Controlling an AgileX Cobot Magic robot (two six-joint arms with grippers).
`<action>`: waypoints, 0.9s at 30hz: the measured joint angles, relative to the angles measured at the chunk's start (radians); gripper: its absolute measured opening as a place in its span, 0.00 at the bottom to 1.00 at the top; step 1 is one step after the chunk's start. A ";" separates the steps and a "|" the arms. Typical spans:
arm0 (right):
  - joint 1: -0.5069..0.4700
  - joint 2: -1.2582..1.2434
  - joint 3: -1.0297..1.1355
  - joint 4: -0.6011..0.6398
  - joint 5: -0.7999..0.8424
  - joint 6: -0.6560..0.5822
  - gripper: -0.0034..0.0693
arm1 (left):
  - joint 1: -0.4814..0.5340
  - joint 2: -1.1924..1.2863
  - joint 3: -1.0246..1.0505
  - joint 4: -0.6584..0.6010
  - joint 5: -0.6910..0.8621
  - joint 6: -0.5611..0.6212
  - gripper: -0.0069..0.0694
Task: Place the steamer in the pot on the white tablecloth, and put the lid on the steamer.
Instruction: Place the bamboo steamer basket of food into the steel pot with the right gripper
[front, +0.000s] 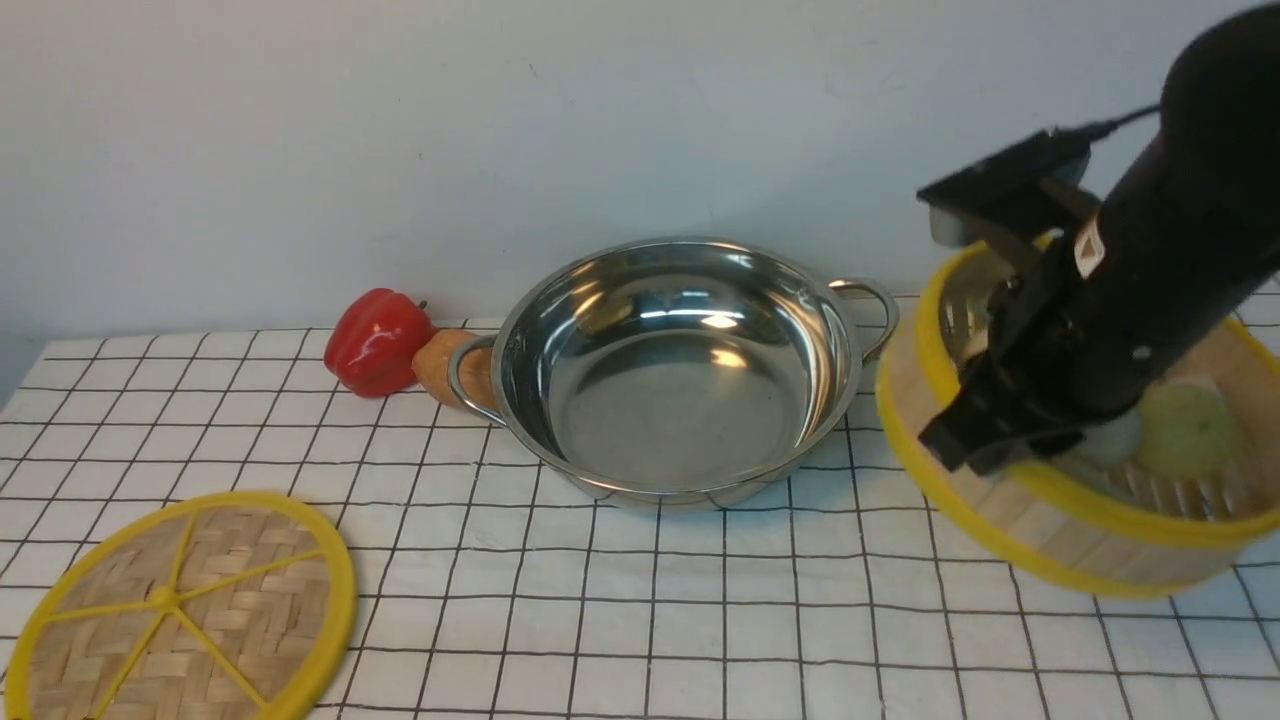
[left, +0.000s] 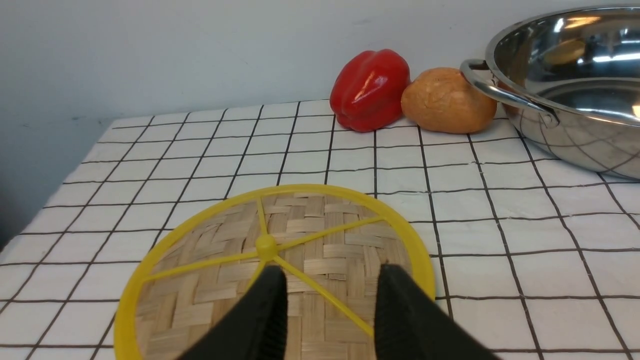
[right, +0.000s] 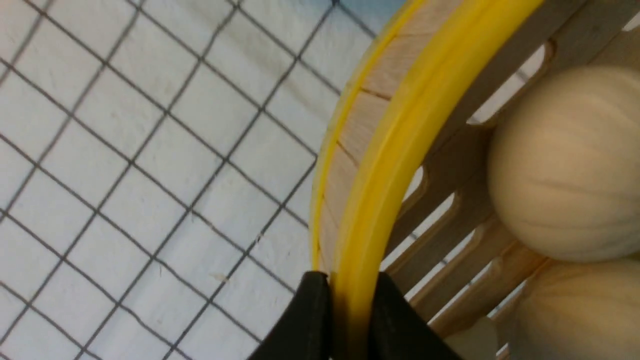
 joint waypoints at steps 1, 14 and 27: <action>0.000 0.000 -0.030 0.000 0.001 -0.032 0.17 | 0.000 0.000 0.000 0.000 0.000 0.000 0.41; 0.001 0.242 -0.321 0.080 0.034 -0.347 0.17 | 0.000 0.000 0.000 0.000 0.000 0.000 0.41; 0.164 0.391 -0.534 0.044 0.031 -0.550 0.17 | 0.000 0.000 0.000 0.000 0.000 0.000 0.41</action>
